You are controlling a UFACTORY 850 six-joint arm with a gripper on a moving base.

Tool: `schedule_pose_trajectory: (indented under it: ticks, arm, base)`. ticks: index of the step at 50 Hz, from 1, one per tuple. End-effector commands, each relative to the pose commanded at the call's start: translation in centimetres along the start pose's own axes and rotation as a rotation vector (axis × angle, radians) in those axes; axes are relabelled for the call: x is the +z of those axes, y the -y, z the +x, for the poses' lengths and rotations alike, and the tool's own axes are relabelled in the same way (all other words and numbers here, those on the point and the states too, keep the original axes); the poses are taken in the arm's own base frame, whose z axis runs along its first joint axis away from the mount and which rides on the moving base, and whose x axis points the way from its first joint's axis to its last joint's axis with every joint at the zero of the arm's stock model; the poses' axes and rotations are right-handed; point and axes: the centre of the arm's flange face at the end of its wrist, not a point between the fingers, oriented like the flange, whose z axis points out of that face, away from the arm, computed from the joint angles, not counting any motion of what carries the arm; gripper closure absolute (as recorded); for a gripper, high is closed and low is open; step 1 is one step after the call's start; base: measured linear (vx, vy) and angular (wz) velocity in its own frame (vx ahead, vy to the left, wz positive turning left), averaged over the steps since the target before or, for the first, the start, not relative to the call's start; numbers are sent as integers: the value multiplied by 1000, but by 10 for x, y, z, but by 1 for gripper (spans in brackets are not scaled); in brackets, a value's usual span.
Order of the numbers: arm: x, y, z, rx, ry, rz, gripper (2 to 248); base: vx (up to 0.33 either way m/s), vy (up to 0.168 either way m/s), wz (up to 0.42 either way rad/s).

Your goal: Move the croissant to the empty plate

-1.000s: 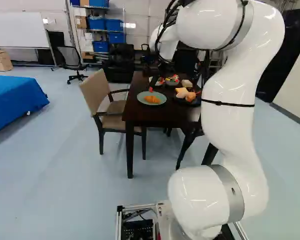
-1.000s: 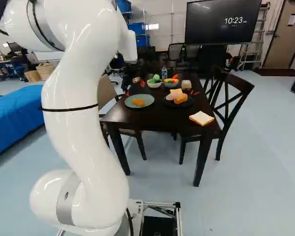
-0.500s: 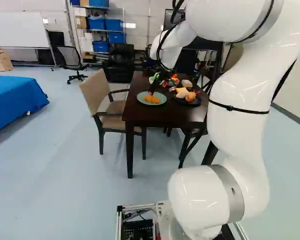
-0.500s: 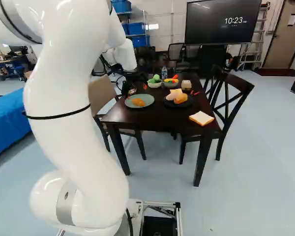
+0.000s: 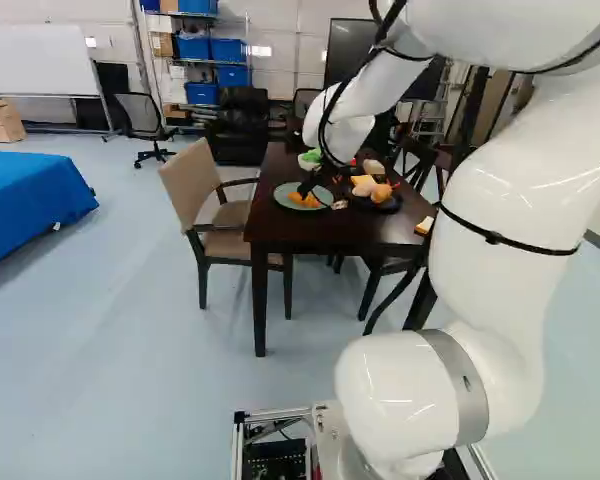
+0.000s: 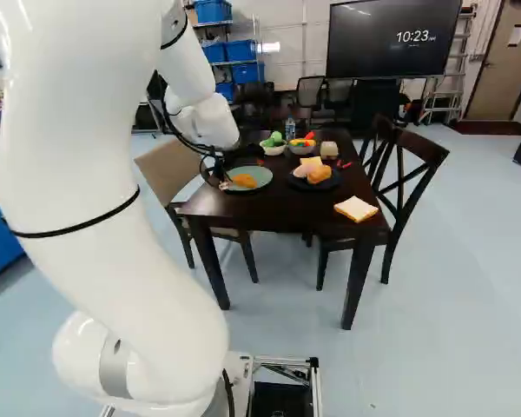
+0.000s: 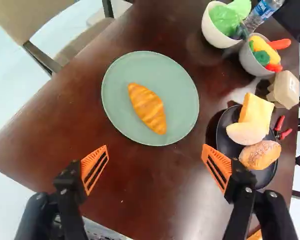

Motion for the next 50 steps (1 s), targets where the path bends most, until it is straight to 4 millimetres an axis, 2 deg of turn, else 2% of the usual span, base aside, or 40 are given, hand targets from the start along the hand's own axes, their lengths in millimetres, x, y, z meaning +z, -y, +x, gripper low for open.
schedule_pose_trajectory:
  ticks: [26, 50]
  arm:
    - [-22, 37, -77, 169, -171, -82, 3]
    - [-42, 67, -136, 287, -305, -113, 3]
  base:
    - [0, 0, 0]
    - [0, 0, 0]
